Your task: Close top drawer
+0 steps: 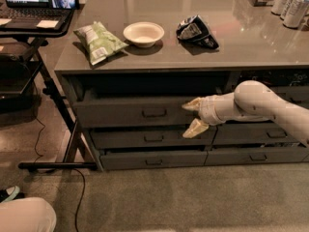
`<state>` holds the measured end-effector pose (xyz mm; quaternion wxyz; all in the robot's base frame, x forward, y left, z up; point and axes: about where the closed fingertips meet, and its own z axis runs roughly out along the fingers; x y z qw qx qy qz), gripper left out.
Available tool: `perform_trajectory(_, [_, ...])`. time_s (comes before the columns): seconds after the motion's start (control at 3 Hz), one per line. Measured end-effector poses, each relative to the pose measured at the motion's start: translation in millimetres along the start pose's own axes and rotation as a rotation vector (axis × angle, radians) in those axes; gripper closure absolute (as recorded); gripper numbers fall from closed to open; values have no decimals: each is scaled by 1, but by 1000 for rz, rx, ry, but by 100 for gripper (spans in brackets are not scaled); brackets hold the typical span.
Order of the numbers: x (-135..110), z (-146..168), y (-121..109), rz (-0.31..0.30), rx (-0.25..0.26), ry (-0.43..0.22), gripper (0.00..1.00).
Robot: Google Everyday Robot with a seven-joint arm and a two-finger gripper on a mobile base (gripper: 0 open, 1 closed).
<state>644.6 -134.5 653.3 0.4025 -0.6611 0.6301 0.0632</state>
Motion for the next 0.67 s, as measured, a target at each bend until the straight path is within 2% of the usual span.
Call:
perform_trajectory(0.33, [3,2,-13,15,32,0,0])
perform_trajectory(0.67, [3,2,-13,15,33,0,0])
